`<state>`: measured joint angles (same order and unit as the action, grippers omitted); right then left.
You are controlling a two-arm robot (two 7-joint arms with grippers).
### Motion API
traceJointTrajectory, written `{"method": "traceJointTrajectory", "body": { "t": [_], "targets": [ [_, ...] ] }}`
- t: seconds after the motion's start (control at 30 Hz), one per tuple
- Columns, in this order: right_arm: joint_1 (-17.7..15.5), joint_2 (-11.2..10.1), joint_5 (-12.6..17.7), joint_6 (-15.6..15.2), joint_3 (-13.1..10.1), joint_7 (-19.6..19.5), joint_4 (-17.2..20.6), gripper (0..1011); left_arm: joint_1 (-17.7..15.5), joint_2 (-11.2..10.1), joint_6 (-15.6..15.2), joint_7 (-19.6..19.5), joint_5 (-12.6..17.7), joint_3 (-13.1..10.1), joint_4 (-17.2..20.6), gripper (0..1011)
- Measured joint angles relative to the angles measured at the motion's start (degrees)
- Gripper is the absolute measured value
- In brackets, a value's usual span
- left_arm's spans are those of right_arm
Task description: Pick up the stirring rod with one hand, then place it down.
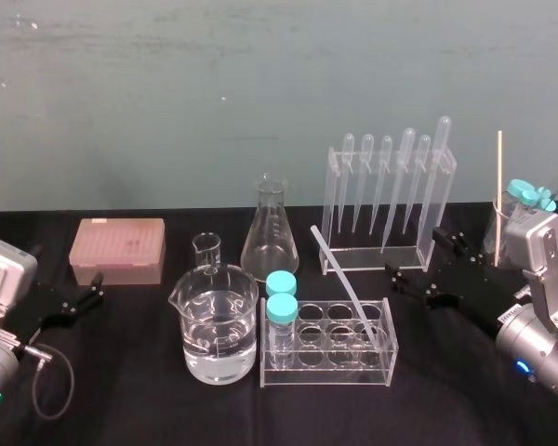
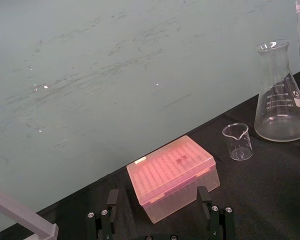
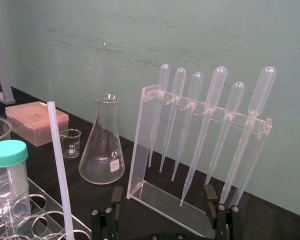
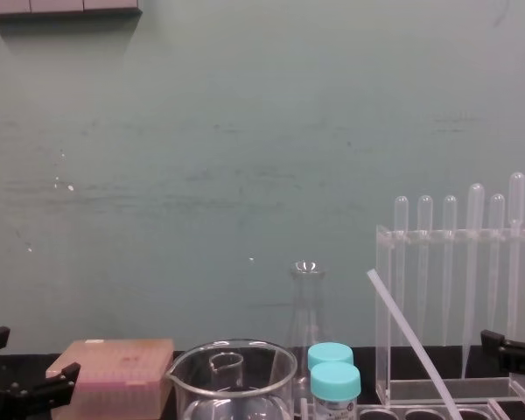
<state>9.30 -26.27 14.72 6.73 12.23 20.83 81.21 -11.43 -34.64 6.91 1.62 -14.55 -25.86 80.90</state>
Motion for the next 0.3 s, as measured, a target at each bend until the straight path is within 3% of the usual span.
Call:
{"method": "traceJointTrajectory", "body": {
  "t": [0.3],
  "targets": [
    [0.0, 0.0, 0.0, 0.0, 0.0, 0.0, 0.0, 1002, 0.0, 0.0, 0.0, 0.0, 0.0, 0.0, 0.0, 1000]
  ]
}}
